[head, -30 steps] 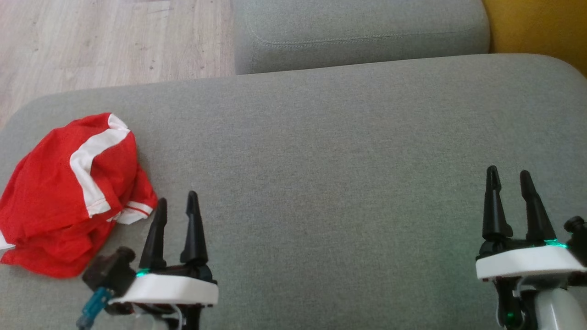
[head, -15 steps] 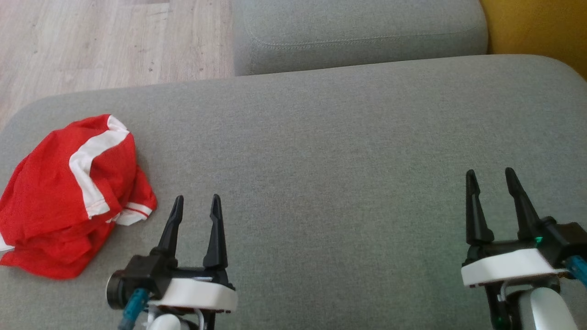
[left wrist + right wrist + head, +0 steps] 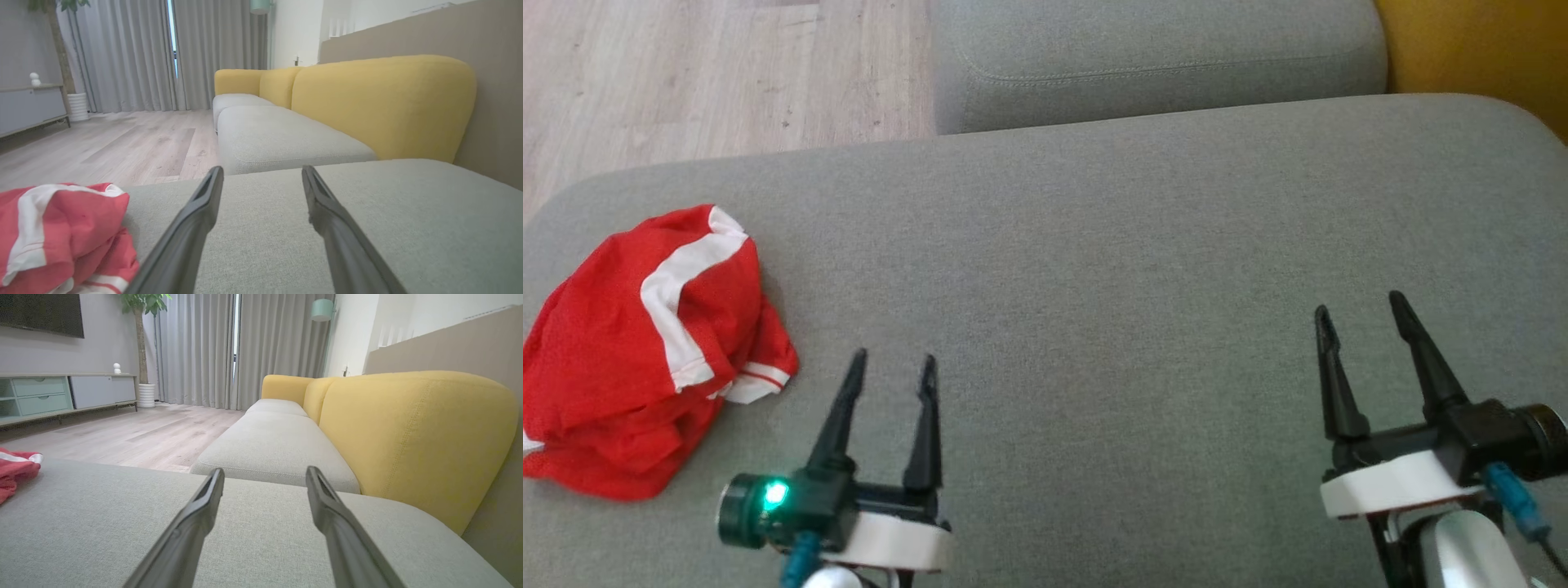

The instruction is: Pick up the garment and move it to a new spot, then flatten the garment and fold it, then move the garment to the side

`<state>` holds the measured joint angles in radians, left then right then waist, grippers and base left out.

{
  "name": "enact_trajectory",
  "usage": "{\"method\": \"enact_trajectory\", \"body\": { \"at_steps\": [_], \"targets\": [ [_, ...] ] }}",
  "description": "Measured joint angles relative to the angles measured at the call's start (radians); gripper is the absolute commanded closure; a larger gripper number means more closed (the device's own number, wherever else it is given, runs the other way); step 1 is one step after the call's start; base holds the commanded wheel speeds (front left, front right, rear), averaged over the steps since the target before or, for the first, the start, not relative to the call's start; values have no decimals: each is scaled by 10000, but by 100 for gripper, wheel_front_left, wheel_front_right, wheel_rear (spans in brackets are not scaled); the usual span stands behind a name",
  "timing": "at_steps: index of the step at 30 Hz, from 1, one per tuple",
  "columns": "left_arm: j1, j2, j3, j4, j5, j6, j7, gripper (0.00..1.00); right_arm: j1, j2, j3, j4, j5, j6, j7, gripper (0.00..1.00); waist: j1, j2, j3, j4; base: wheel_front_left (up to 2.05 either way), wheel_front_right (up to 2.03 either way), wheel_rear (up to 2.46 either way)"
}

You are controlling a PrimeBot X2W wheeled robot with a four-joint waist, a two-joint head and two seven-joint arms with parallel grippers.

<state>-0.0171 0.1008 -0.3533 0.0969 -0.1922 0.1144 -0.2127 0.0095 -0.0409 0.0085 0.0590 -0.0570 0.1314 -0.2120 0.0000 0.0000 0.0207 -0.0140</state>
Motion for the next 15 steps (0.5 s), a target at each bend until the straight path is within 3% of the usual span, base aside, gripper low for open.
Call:
{"method": "enact_trajectory", "body": {
  "at_steps": [5, 9, 15],
  "targets": [
    [-2, 82, -393, 165, 796, 105, -102, 0, 1, -2, 293, -194, -447, 0, -148, 0, 0, 0, 22, -25, 0, 0, 0],
    [1, -19, -288, -77, 665, 71, -222, 0, 4, -4, 297, -336, -318, 0, -228, 0, 0, 0, 41, -11, 0, 0, 0],
    [45, -359, 702, -384, 84, -725, -397, 0, 21, -6, 192, -462, 573, 0, -391, 0, 0, 0, 55, 48, 0, 0, 0]
  ]
}}
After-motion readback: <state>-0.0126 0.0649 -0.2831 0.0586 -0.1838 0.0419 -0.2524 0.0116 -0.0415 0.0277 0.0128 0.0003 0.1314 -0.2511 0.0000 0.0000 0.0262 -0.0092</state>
